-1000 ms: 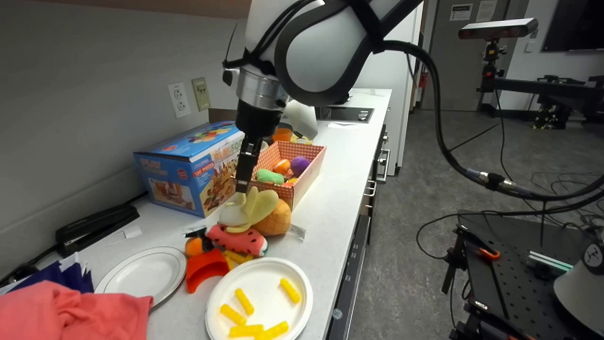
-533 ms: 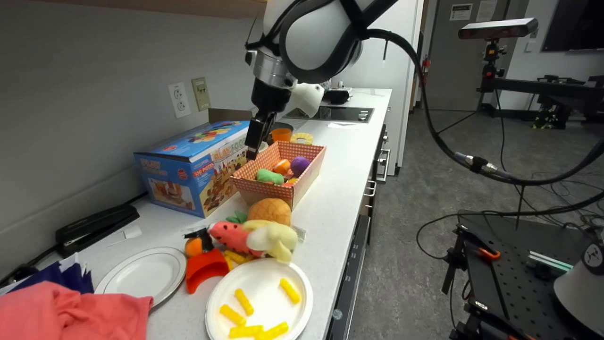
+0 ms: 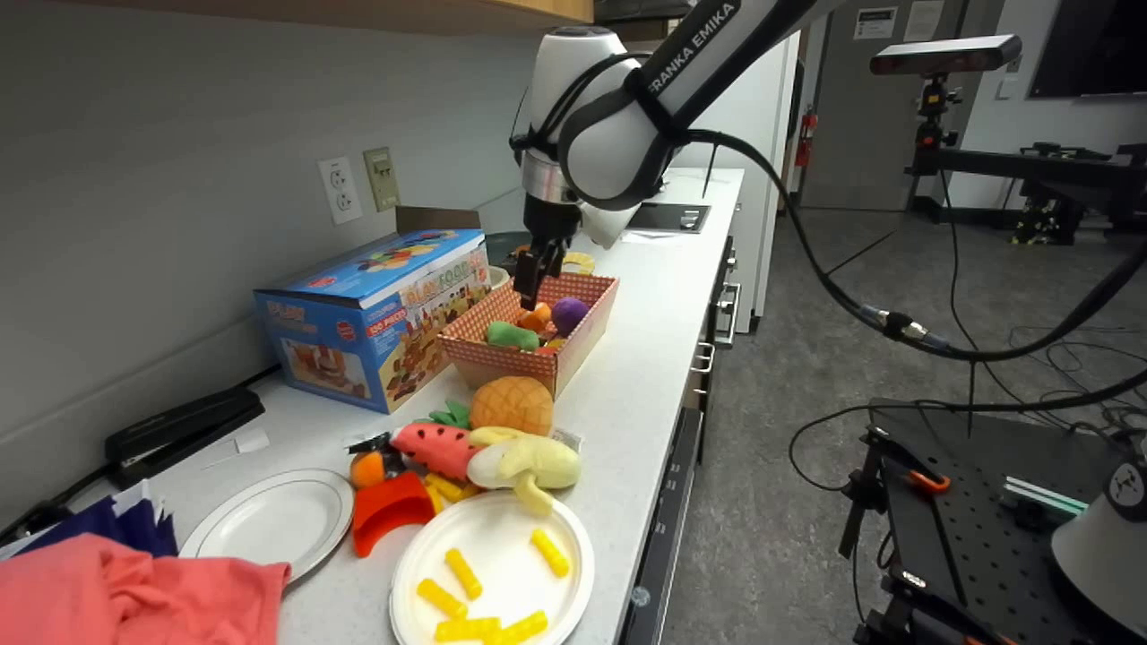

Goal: Remove all the plush toys from the basket

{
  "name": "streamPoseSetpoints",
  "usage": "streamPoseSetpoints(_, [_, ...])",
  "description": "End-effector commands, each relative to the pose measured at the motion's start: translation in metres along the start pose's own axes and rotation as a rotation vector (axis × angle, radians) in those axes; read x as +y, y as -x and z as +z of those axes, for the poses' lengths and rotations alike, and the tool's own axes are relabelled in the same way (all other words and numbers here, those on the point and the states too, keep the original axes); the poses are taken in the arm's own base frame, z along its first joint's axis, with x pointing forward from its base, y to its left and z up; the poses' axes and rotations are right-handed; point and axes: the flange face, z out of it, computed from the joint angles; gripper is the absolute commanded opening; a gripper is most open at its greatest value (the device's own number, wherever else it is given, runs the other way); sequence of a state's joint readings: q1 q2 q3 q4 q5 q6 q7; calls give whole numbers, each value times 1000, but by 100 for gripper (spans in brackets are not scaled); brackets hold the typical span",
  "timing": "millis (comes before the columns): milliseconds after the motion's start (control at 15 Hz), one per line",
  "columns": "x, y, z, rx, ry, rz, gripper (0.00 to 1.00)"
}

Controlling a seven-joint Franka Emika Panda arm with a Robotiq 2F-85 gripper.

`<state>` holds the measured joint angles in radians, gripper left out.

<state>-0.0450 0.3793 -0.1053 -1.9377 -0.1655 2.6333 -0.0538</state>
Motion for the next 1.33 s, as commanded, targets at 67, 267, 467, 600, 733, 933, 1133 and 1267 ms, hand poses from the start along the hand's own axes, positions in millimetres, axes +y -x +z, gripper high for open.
streamPoseSetpoints(67, [10,-1,29,-58,77,40,100])
streamPoseSetpoints(267, [18,1,44,-77,103,66,100])
streamPoseSetpoints(467, [25,2,55,-93,126,88,100])
streamPoseSetpoints(600, [28,4,61,-110,138,99,100])
streamPoseSetpoints(733, [27,6,65,-127,143,103,72])
streamPoseSetpoints(933, [24,4,61,-131,156,109,49])
streamPoseSetpoints(1133, [16,-3,44,-110,144,113,28])
streamPoseSetpoints(1267, [8,-13,24,-67,129,104,15])
